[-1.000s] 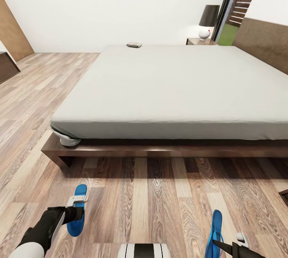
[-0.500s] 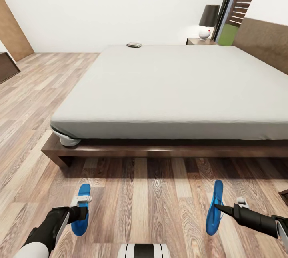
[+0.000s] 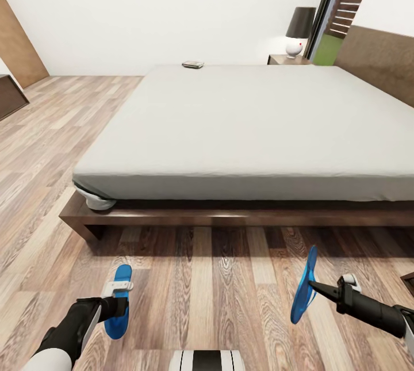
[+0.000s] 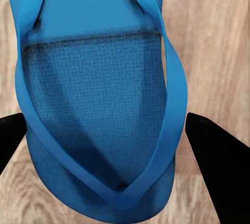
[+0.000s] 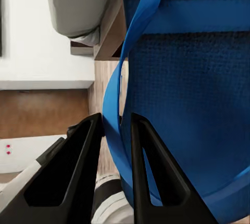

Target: In the bedroom, move the book from the bed onto either nightstand, and place the two sandals side by side next to the bed.

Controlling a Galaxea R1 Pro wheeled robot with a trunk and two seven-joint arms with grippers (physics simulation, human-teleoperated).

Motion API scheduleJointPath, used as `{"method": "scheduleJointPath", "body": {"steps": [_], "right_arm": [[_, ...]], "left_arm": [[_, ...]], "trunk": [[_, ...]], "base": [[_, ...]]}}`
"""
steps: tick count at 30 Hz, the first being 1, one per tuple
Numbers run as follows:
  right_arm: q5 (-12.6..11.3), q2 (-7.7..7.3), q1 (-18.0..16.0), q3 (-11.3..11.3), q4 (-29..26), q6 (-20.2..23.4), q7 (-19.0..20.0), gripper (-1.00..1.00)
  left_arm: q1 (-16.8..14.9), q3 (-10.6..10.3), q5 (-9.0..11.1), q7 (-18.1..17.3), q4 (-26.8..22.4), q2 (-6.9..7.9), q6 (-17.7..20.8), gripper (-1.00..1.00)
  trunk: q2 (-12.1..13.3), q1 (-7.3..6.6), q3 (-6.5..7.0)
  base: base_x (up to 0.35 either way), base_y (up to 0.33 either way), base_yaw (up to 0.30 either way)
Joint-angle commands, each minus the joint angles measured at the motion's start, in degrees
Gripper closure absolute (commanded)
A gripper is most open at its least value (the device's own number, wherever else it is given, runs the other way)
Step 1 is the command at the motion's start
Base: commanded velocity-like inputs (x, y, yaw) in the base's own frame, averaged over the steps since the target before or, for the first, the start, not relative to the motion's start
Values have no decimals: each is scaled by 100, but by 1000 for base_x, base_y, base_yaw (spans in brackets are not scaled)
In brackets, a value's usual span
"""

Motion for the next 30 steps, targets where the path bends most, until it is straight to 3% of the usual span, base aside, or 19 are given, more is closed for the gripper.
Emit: {"method": "scheduleJointPath", "body": {"steps": [1,30], "right_arm": [[-9,1,-5,-1,1,113,34,100],[19,23,0,17,18,174,28,100]], "left_arm": [[-2,31,-61,-51,-10,-6,20,100],[-2,33,-53,-52,-10,-7,16,100]], "trunk": [[-2,-1,-4],[-39,71,-625]], "base": [[0,0,0],[0,0,0]]}}
